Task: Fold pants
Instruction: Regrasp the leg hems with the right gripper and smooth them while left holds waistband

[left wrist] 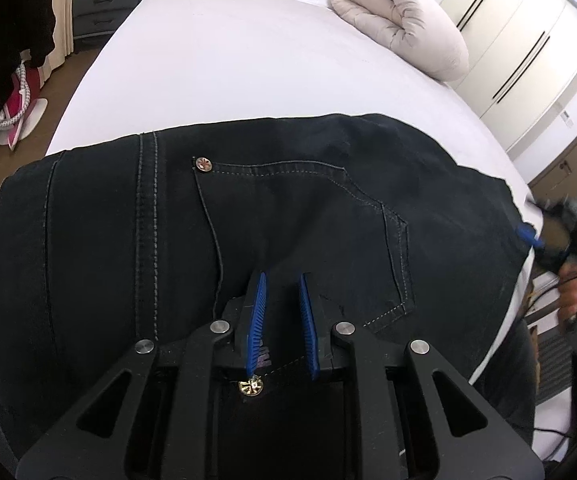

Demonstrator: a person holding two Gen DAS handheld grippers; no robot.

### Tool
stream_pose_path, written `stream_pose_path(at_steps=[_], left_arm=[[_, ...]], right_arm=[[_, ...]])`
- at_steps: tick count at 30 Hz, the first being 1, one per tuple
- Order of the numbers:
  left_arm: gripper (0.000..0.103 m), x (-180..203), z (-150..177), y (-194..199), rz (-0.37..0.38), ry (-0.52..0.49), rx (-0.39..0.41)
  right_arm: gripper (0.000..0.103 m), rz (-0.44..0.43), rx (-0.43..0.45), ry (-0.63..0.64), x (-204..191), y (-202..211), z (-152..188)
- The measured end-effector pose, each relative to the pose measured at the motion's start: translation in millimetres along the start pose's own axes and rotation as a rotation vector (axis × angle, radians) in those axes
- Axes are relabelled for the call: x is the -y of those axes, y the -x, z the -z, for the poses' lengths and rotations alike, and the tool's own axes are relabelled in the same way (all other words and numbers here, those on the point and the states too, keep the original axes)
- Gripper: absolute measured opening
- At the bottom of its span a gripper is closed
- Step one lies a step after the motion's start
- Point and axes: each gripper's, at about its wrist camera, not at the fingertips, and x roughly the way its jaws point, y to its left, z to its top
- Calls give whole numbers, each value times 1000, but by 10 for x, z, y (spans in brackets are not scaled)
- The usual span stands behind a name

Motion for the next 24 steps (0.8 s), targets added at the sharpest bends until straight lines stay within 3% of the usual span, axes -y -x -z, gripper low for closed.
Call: stream_pose_path(at_steps=[2,6,7,9,10,12,14,15,17,19,20,21,24], left_arm=[[17,34,3,-13,-21,-13,-1],[17,20,-10,-40,-16,-17,-3],[17,15,-13,-49,-11,-12,-4],[17,28,-19,-62,-16,-19,-7],[17,36,-24,-68,-19,-23,-9],[17,33,-30,-73,-21,-24,-11],[17,32,-36,-79,-21,-22,-12],[17,28,-41,-77,-21,-20,-13],[17,21,-51,-78,-17,-12,-14],[17,35,-93,-64,-19,2,-22],[17,47,-110,-44,-25,5,-24],[17,82,-145,-6,-33,5,-22],[17,301,-279,117,34,-24,19]], right_arm=[[61,-137,-155,89,-492,-419,107],[61,-293,-379,171,-1197,-1209,556],[61,-301,-432,159,-1270,-1443,680],[60,-236,-486,127,-1272,-1895,657],[55,-220,-486,103,-1173,-1993,630],[17,-236,-462,27,-918,-2047,458],[3,-228,-374,-104,-539,-1954,120],[3,-209,-306,-132,-371,-1827,-26],[4,-67,-104,-142,141,-1226,-441],[10,16,15,-190,480,-680,-712],[24,7,53,-205,588,-429,-799],[50,2,107,-202,674,-133,-864],[79,11,290,-172,855,710,-831]])
